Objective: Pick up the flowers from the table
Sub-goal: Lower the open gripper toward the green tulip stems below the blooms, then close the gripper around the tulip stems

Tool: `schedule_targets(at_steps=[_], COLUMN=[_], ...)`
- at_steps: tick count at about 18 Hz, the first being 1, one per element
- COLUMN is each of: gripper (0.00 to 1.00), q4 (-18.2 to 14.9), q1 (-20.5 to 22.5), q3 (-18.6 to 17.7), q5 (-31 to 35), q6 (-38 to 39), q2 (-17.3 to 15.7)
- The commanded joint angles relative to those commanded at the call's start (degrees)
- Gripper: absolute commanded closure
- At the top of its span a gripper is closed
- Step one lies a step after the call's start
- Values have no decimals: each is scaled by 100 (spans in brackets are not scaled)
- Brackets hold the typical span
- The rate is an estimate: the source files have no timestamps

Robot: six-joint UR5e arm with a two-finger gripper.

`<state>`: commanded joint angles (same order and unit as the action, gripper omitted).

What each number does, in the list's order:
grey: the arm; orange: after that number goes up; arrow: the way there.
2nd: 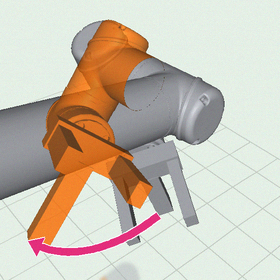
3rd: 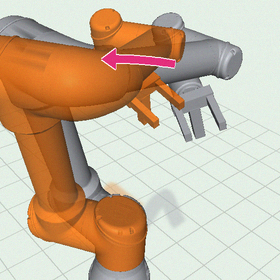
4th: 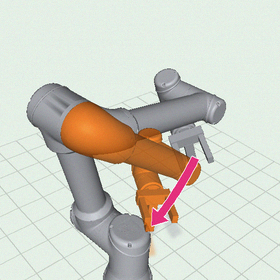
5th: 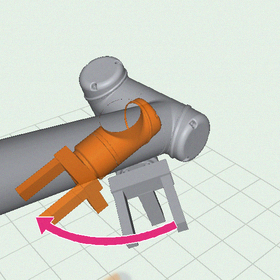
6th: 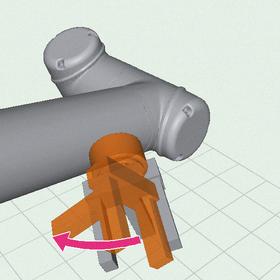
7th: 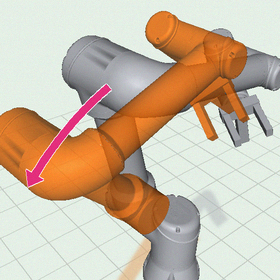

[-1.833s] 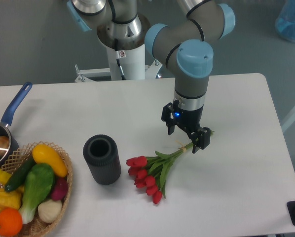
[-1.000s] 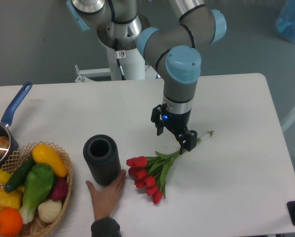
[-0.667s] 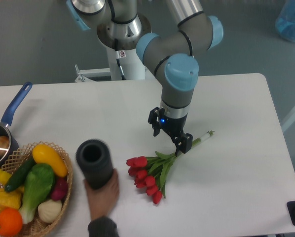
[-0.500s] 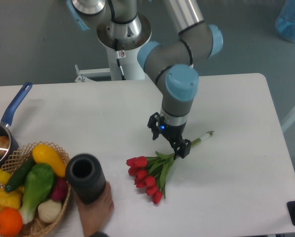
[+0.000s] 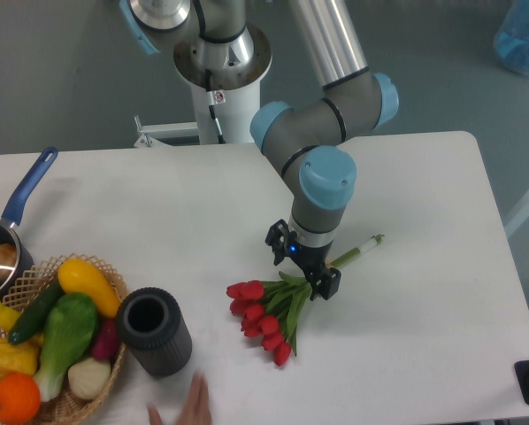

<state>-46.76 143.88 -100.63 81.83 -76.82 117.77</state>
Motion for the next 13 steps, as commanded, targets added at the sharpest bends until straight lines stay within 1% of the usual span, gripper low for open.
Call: schedule_targets(at_steps=[3,5,6,7,8,9,10,13], gripper=[0,0,0,0,2,15,32,75], q4=[0,18,35,35,35,35,27,18], q1=[-18,-44,-105,-166,-219,-237,-237,-246], q3=[-53,-53,-44,-27,-18,-9,-9,9], q5=[9,26,139,489,684,755,747,730], q6=[0,0,0,0,-9,-9,0,0], q2=[-9,70,131,193,220,220,194,167])
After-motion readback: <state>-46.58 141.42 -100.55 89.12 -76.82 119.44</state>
